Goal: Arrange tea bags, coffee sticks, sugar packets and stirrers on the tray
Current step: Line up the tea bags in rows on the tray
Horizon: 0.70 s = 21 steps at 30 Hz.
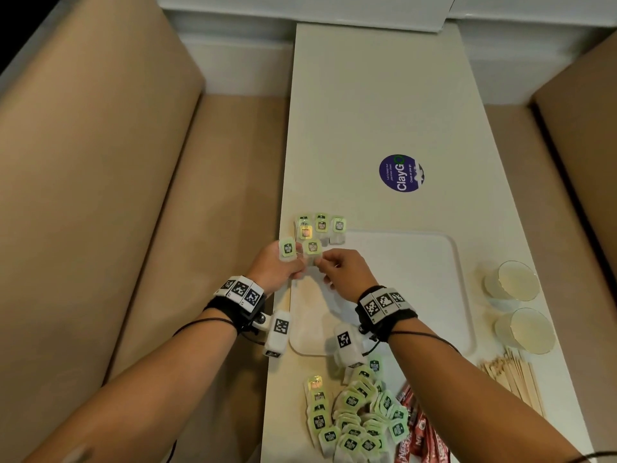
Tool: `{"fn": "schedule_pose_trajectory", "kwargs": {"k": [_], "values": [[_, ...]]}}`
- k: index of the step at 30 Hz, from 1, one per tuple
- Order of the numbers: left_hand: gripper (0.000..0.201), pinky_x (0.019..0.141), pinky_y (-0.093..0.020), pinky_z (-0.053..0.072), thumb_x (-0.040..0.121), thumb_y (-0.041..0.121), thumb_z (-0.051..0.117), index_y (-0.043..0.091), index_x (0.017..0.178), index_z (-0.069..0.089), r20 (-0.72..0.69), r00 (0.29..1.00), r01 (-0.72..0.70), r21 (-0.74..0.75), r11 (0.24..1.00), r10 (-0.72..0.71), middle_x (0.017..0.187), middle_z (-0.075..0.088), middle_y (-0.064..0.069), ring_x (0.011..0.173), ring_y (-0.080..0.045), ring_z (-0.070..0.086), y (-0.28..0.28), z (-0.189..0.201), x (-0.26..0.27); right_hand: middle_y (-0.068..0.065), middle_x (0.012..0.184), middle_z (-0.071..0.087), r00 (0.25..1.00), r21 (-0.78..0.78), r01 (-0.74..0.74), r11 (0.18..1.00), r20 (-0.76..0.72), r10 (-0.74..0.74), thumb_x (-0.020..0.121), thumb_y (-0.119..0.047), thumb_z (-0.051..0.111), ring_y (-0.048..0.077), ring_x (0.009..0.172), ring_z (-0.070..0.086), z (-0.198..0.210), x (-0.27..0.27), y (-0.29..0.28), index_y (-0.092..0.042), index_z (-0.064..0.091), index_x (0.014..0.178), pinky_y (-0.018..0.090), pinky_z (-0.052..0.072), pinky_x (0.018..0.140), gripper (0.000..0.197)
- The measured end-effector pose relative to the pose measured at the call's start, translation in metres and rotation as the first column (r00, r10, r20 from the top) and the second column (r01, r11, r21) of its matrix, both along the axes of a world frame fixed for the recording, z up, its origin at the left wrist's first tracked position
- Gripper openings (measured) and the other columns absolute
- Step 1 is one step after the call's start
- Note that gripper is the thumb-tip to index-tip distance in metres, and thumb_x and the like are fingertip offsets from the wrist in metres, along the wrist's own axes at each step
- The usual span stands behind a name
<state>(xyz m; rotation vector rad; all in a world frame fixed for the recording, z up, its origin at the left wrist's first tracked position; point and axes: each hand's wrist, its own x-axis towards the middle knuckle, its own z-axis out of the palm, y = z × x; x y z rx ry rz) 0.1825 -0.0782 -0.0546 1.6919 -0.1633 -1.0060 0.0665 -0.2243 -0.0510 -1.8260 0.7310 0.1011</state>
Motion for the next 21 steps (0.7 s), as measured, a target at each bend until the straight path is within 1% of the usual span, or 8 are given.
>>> {"fn": "schedule_pose_trajectory", "kwargs": {"k": [4,6,8,10,12,14,18,21], "values": [[0.022,0.070,-0.036,0.053,0.085,0.011,0.072,0.024,0.102,0.067,0.167,0.984,0.029,0.179,0.983,-0.059,0.087,0.070,-0.005,0.075,-0.022,0.064,-0.003,-0.010,0.013,0.011,0.084,0.075,0.999,-0.102,0.046,0.994,-0.023,-0.049,0.098,-0.031,0.065,0.023,0.072,0.068,-0.005,0.008,-0.017,-0.010,0.078,0.096,0.040,0.058,0.074,0.025],[0.020,0.071,-0.031,0.051,0.086,0.011,0.071,0.020,0.103,0.068,0.211,0.976,0.005,0.221,0.975,-0.053,0.086,0.068,-0.003,0.074,-0.019,0.061,-0.005,-0.012,0.020,0.012,0.084,0.075,0.997,-0.138,0.015,0.990,-0.069,-0.025,0.098,-0.032,0.063,0.022,0.074,0.067,-0.006,0.013,-0.022,-0.007,0.078,0.095,0.039,0.056,0.077,0.029],[0.020,0.075,-0.031,0.052,0.086,0.008,0.072,0.015,0.105,0.068,0.251,0.966,-0.009,0.257,0.966,-0.058,0.087,0.067,-0.002,0.076,-0.018,0.061,-0.009,-0.012,0.026,0.014,0.077,0.072,0.994,-0.158,-0.003,0.987,-0.108,-0.015,0.098,-0.031,0.062,0.019,0.067,0.058,-0.005,0.018,-0.026,-0.001,0.075,0.089,0.038,0.054,0.073,0.034],[0.022,0.076,-0.032,0.052,0.084,0.005,0.072,0.014,0.103,0.068,0.272,0.958,0.010,0.283,0.959,-0.090,0.085,0.067,-0.001,0.075,-0.018,0.061,-0.013,-0.013,0.030,0.009,0.061,0.059,0.991,-0.166,0.005,0.986,-0.128,-0.026,0.097,-0.029,0.063,0.017,0.057,0.045,-0.004,0.022,-0.028,0.003,0.068,0.076,0.031,0.044,0.060,0.039],[0.025,0.071,-0.030,0.051,0.080,0.003,0.074,0.013,0.102,0.066,0.288,0.949,0.038,0.294,0.955,-0.126,0.081,0.067,0.000,0.073,-0.018,0.061,-0.017,-0.015,0.031,0.004,0.055,0.043,0.991,-0.180,0.013,0.984,-0.130,-0.037,0.095,-0.025,0.064,0.017,0.054,0.035,-0.004,0.025,-0.030,-0.002,0.059,0.063,0.027,0.032,0.052,0.040],[0.027,0.067,-0.027,0.048,0.078,0.004,0.076,0.013,0.101,0.064,0.315,0.938,0.045,0.307,0.951,-0.146,0.081,0.066,0.001,0.071,-0.017,0.060,-0.019,-0.018,0.031,0.004,0.055,0.038,0.990,-0.178,0.019,0.984,-0.135,-0.044,0.094,-0.025,0.066,0.018,0.054,0.032,-0.006,0.027,-0.032,-0.006,0.056,0.060,0.025,0.027,0.047,0.040],[0.031,0.064,-0.026,0.043,0.075,0.011,0.082,0.014,0.096,0.059,0.398,0.899,0.047,0.327,0.944,-0.182,0.077,0.060,0.006,0.069,-0.015,0.056,-0.023,-0.021,0.029,0.006,0.057,0.046,0.982,-0.156,0.035,0.987,-0.177,-0.063,0.091,-0.031,0.071,0.020,0.056,0.038,-0.012,0.028,-0.035,0.006,0.062,0.067,0.030,0.032,0.053,0.046],[0.036,0.060,-0.018,0.040,0.076,0.012,0.084,0.016,0.097,0.056,0.416,0.888,0.054,0.331,0.942,-0.197,0.078,0.056,0.014,0.068,-0.004,0.055,-0.025,-0.021,0.027,0.004,0.055,0.047,0.979,-0.165,0.029,0.986,-0.193,-0.061,0.091,-0.033,0.071,0.021,0.055,0.040,-0.015,0.028,-0.037,0.002,0.060,0.061,0.031,0.035,0.057,0.047]]}}
